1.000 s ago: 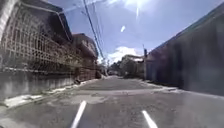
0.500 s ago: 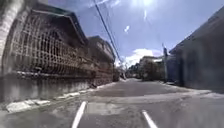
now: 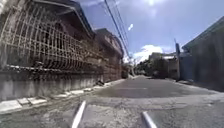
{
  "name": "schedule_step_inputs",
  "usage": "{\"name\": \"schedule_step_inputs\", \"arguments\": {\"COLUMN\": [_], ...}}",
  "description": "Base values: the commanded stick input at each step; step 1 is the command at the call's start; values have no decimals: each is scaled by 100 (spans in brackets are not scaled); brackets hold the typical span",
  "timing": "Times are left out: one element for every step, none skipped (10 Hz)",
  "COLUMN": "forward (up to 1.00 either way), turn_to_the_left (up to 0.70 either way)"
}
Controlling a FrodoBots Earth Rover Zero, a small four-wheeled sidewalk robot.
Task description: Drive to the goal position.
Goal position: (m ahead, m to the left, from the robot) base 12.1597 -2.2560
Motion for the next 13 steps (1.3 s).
{"name": "schedule_step_inputs", "arguments": {"forward": [70, 70, 70, 70, 70, 70, 70, 70, 70, 70, 70, 70, 70], "turn_to_the_left": [-35, -35, -35, -35, -35, 6, 11, 14, 8, -14, -33, -35, -35]}}
